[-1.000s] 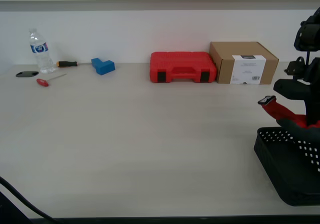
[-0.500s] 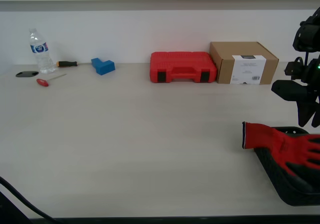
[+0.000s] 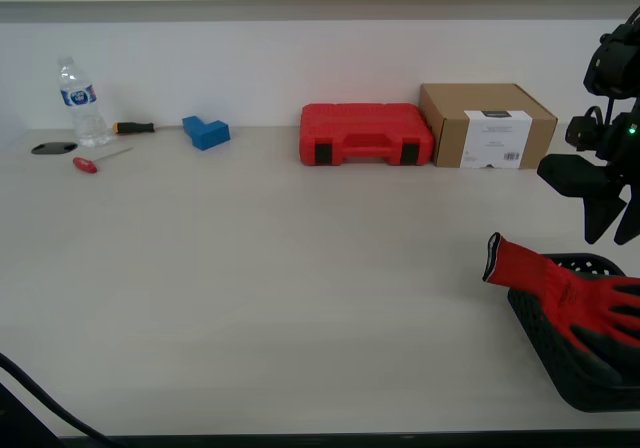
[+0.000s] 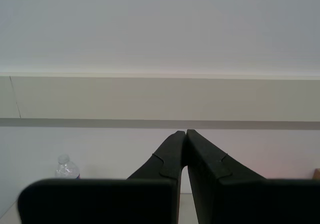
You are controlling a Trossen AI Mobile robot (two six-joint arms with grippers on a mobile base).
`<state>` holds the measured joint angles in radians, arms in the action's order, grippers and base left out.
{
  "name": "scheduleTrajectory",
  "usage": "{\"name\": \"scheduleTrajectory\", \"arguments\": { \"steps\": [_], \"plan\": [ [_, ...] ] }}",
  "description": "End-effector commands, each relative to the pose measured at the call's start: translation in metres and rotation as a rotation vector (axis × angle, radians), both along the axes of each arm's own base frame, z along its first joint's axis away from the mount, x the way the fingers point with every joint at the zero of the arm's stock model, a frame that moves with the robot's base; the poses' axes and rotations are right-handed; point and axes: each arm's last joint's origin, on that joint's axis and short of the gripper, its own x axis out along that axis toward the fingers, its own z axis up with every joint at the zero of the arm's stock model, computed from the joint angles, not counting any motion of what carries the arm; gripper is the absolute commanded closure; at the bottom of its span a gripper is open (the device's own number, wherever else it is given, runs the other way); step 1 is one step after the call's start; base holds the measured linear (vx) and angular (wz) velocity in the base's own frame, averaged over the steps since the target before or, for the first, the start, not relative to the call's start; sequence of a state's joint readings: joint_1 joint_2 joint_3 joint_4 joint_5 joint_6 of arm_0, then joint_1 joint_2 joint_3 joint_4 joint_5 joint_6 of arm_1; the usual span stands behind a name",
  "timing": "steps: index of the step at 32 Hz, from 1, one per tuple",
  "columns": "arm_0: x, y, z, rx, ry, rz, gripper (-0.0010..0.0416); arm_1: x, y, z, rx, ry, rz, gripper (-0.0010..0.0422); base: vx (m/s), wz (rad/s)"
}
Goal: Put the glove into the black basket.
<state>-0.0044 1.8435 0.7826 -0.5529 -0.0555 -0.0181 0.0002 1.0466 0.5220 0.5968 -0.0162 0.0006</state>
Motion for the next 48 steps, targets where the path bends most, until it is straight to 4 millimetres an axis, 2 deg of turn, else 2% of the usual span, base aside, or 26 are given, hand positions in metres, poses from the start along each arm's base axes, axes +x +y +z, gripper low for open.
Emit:
{"name": "scheduleTrajectory", "arguments": {
  "steps": [1, 5, 7, 11, 14, 48],
  "plan": [
    [0.004, 0.001, 0.004, 0.025, -0.017, -0.001, 0.0251, 0.000, 0.000, 0.001, 0.000, -0.005, 0.000, 0.0412, 0.000, 0.000],
    [0.013, 0.001, 0.018, 0.059, -0.078, -0.001, 0.0252, 0.000, 0.000, 0.001, 0.000, -0.005, 0.000, 0.0412, 0.000, 0.000],
    [0.017, 0.001, 0.030, 0.059, -0.130, 0.000, 0.0252, 0.000, 0.000, 0.001, 0.000, -0.005, 0.000, 0.0412, 0.000, 0.000],
    [0.028, 0.000, 0.067, 0.026, -0.287, 0.001, 0.0252, 0.000, 0.000, 0.001, 0.000, -0.005, 0.000, 0.0412, 0.000, 0.000],
    [0.029, 0.000, 0.080, 0.023, -0.346, 0.002, 0.0252, 0.000, 0.000, 0.001, 0.000, -0.004, 0.000, 0.0412, 0.000, 0.000],
    [0.030, 0.000, 0.081, 0.024, -0.359, 0.002, 0.0252, 0.000, 0.000, 0.001, 0.000, -0.005, 0.000, 0.0412, 0.000, 0.000]
  ]
}}
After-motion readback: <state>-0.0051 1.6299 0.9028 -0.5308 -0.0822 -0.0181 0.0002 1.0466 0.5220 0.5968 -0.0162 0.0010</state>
